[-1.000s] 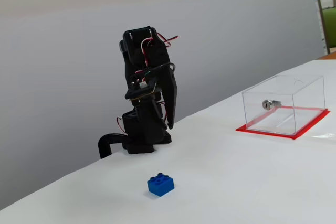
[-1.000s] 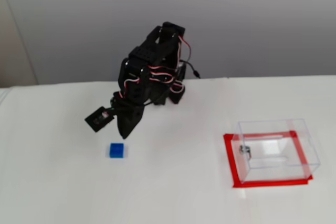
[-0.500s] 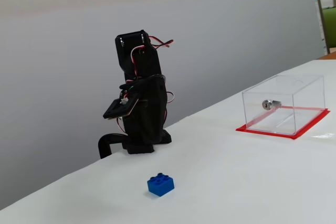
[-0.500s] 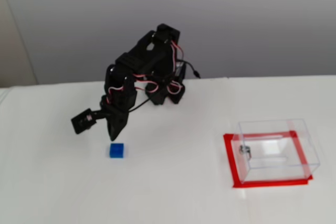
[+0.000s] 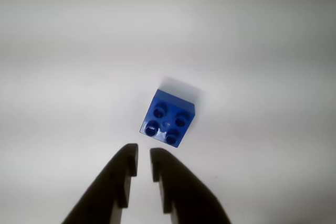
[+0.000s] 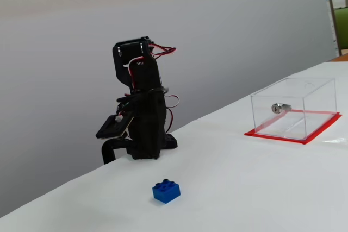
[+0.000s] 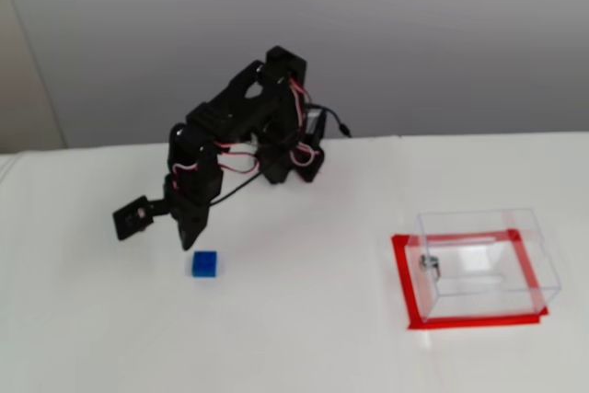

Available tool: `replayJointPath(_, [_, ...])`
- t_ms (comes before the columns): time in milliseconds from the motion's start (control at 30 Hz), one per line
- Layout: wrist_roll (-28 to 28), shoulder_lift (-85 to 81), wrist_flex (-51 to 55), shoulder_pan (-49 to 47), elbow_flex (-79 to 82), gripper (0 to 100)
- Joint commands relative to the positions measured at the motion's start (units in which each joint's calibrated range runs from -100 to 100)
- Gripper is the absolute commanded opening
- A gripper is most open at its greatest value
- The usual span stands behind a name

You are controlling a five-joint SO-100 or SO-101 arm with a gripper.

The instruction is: Pick the blue lego brick and place it into the transparent box

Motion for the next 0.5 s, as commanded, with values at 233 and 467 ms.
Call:
replayJointPath(233, [-2.78, 3.04, -0.78, 0.5, -2.48, 25])
replayJointPath(467, [-5.18, 3.63, -2.0, -0.17, -1.48, 25])
